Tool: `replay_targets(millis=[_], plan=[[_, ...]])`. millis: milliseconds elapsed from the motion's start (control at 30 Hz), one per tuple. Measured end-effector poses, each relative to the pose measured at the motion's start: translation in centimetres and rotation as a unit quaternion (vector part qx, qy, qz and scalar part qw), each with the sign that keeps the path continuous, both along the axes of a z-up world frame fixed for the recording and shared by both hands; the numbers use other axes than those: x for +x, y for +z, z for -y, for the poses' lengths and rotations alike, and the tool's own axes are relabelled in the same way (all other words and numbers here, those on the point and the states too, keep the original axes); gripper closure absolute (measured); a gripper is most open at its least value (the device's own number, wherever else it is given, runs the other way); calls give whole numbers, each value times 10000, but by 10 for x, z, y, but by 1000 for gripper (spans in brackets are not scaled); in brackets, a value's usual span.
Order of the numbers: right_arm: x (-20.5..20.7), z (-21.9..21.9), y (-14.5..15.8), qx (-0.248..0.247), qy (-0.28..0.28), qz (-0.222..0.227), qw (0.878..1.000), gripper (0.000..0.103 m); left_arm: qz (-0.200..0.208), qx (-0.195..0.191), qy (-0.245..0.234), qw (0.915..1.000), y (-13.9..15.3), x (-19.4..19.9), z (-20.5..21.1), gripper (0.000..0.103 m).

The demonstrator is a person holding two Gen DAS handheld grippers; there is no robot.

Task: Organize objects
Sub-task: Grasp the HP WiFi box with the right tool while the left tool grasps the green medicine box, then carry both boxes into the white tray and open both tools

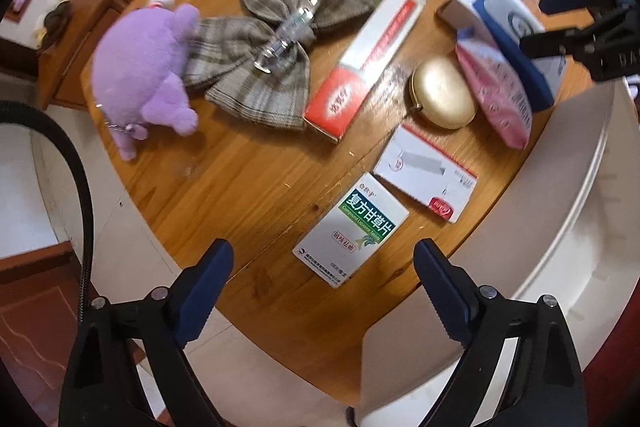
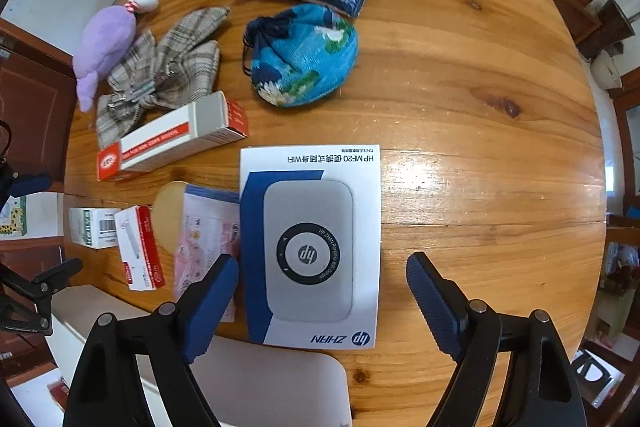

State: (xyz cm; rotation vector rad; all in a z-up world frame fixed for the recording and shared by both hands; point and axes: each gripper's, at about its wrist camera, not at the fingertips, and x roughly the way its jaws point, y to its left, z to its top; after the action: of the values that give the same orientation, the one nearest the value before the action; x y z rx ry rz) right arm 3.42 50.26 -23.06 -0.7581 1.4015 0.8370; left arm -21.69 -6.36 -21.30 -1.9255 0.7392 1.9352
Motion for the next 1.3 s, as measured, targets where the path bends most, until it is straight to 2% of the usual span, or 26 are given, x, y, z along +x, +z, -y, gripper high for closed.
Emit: replay_targets(millis=[100,267,333,400,433,567,633,733,867,1000,1133,1300], plan=[[-2,-4,-8,-123,-53,-86,9999,17,179,-78,-25,9998,-10,-1,-1,12],[-11,-10,-21,-353,-22,-79,9993,17,430,175,-82,9989,-14,-7,-3,13],[-13,-11,-24,-415,-45,-54,9991,21,493,152,-138,9986,-18,-12,-5,23],[-13,-11,-27,-485,-188,-25,9986,22,642,79,-113,9978,-25,-17,-4,44],[-13,-11,-28,-503,-221,-29,9985,23,730,50,-37,9973,-30,-21,-3,49],[-14,-11,-32,-547,-233,-1,9982,25,750,8,-35,9972,-36,-29,-9,51],[-16,-12,-31,-545,-215,62,9983,26,711,112,-81,9974,-34,-30,-17,52],[-19,-12,-31,-541,-216,91,9983,26,640,139,-39,9978,-32,-33,-28,64],[-21,-8,-30,-471,-271,37,9985,26,706,108,131,9974,-29,-42,-44,65],[-21,-3,-23,-358,-386,107,9986,26,499,219,336,9979,-17,-43,-57,65],[-23,5,-4,-114,-502,362,9980,26,143,238,703,9971,4,-47,-66,65],[-23,22,33,368,-835,725,9932,26,-459,297,1277,9903,44,-46,-79,65]])
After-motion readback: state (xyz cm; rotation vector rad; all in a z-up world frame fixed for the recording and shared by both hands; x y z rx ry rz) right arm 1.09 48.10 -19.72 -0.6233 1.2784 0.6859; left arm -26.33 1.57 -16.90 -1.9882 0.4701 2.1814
